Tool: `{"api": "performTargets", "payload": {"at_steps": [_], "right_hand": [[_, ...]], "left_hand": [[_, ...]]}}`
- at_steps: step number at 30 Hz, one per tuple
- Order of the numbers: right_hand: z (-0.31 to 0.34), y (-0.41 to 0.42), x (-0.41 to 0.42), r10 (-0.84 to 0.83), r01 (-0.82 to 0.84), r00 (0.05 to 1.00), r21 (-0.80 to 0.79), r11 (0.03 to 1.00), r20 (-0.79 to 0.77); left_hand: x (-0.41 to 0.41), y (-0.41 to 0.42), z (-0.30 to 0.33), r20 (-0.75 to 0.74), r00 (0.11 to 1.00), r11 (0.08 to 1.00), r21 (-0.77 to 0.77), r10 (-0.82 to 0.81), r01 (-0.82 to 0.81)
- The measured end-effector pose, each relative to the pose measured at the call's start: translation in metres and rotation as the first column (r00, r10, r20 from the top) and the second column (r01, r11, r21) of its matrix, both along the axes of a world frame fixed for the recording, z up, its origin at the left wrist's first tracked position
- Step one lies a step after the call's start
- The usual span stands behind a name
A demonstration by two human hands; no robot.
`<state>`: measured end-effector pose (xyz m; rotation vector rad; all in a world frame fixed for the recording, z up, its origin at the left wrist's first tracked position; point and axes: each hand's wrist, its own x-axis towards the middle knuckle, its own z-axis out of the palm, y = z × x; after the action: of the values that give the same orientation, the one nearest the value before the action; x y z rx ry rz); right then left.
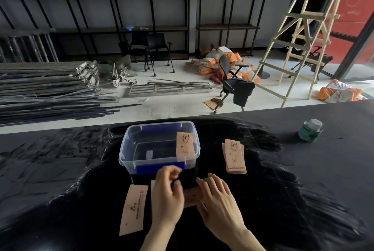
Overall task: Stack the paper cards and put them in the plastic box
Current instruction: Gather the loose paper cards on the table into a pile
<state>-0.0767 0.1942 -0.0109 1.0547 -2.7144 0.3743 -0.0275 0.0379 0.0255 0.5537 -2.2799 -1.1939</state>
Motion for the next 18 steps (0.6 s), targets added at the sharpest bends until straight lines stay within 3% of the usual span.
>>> {"api": "performTargets", "payload": {"at_steps": [1, 3, 5, 7, 12, 15, 18], "right_hand": [[0.001, 0.001, 0.000, 0.004, -0.004, 1.000, 0.002, 1.000, -0.020], [0.002, 0.000, 0.000, -0.001, 0.001, 0.999, -0.008, 1.000, -0.045], [0.002, -0.002, 0.000, -0.016, 0.015, 0.999, -0.013, 1.000, -0.042], [0.001, -0.003, 0.000, -0.030, 0.030, 0.999, -0.007, 1.000, -0.045], [0.002, -0.005, -0.002, -0.036, 0.036, 0.998, -0.002, 0.999, -0.057], [0.001, -0.005, -0.001, -0.042, 0.041, 0.998, -0.017, 0.999, -0.048], [0.001, -0.002, -0.001, -0.023, 0.024, 0.999, 0.004, 1.000, -0.043]], "left_hand": [[0.005, -0.009, -0.001, 0.033, 0.993, 0.993, -0.032, 0.111, -0.110], [0.015, -0.025, 0.000, 0.254, 0.932, 0.959, -0.182, 0.257, -0.215], [0.021, -0.032, -0.001, 0.514, 0.807, 0.941, -0.307, 0.292, -0.145], [0.021, -0.032, -0.001, 0.623, 0.735, 0.945, -0.318, 0.267, -0.073], [0.015, -0.032, 0.002, 0.644, 0.731, 0.923, -0.381, 0.224, 0.052], [0.013, -0.037, 0.008, 0.648, 0.746, 0.949, -0.307, 0.153, 0.073], [0.015, -0.040, 0.012, 0.527, 0.847, 0.972, -0.226, 0.065, 0.067]]}}
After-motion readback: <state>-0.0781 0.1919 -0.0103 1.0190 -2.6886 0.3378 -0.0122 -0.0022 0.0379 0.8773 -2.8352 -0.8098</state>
